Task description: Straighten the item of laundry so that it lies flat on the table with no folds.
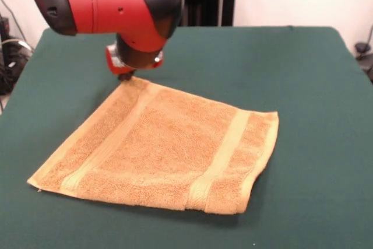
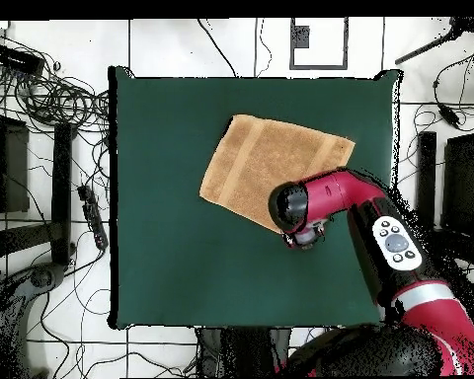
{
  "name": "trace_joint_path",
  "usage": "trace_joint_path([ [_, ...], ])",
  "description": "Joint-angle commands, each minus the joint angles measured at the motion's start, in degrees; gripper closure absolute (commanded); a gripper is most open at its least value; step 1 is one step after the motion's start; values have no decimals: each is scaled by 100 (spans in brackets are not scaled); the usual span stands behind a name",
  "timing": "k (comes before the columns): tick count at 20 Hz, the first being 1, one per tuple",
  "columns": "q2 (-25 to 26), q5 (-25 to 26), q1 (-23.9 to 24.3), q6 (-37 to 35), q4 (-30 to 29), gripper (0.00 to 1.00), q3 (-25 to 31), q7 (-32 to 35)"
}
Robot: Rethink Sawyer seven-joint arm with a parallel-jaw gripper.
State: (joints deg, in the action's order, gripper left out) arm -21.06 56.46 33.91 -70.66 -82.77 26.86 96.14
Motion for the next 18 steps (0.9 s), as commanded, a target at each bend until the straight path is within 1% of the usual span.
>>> trace_joint_path([
  [1,12,833,47,-68,-1076,100,-708,-2029],
  [6,-288,990,284,99,-1403,100,-778,-2259],
  [10,-563,941,368,46,-1635,100,-719,-2399],
  [12,-616,882,415,66,-1678,100,-618,-2430],
  [14,-695,696,557,179,-1726,100,-398,-2532],
  [15,-765,523,697,347,-1792,100,-184,-2583],
  [18,-1091,103,1088,819,-2142,100,347,-2668],
])
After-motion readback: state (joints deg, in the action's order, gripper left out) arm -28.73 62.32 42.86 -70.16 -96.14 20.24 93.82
